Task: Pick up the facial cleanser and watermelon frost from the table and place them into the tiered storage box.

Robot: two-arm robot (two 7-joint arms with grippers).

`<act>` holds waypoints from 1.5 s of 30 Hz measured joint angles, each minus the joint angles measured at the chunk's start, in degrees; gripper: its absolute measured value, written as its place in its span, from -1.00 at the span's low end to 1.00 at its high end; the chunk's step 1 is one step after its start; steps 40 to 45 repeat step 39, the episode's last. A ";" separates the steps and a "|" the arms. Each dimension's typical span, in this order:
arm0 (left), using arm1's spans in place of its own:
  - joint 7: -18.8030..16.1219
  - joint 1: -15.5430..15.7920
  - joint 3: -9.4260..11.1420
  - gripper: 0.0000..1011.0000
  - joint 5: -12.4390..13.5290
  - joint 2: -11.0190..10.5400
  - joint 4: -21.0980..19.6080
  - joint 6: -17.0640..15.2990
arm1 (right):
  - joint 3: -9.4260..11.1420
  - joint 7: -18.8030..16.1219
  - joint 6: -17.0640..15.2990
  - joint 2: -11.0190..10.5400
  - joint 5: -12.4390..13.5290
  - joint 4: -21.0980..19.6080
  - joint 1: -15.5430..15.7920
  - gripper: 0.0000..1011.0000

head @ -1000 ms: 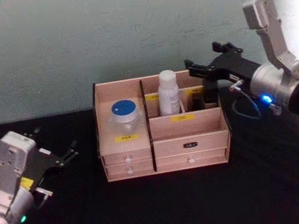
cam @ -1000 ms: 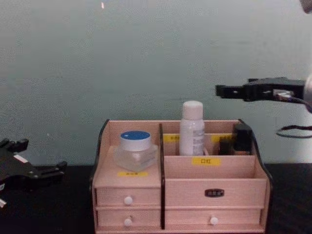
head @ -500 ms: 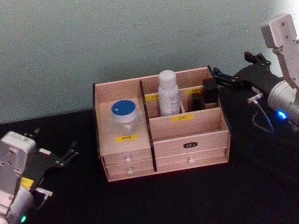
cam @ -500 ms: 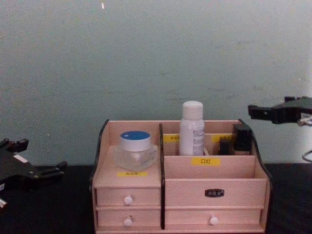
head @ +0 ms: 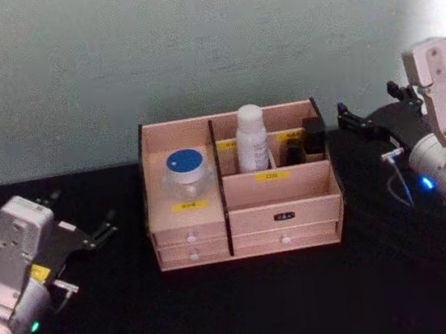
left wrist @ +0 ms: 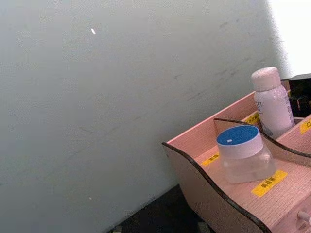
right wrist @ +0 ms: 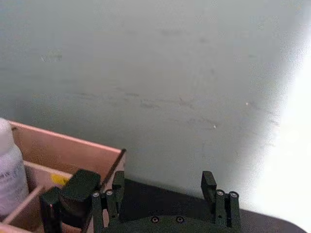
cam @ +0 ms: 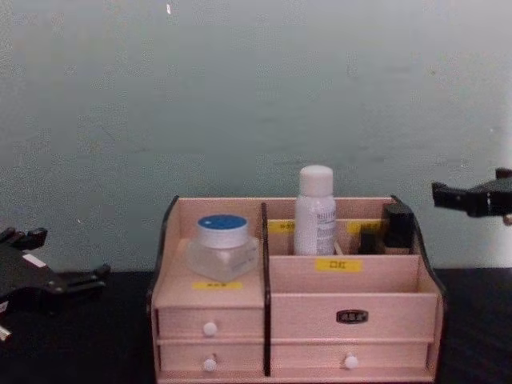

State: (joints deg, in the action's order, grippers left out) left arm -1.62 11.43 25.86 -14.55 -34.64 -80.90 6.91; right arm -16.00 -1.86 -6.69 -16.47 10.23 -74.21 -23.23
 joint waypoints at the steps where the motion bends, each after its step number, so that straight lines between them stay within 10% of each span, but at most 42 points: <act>1: 0.00 0.00 0.00 0.98 0.00 0.00 0.00 0.00 | 0.08 0.26 0.00 0.20 -0.42 0.36 0.08 0.98; 45: 0.00 0.00 0.00 0.98 0.00 0.00 0.00 0.00 | 0.50 1.40 0.13 2.52 -3.97 3.98 0.61 0.98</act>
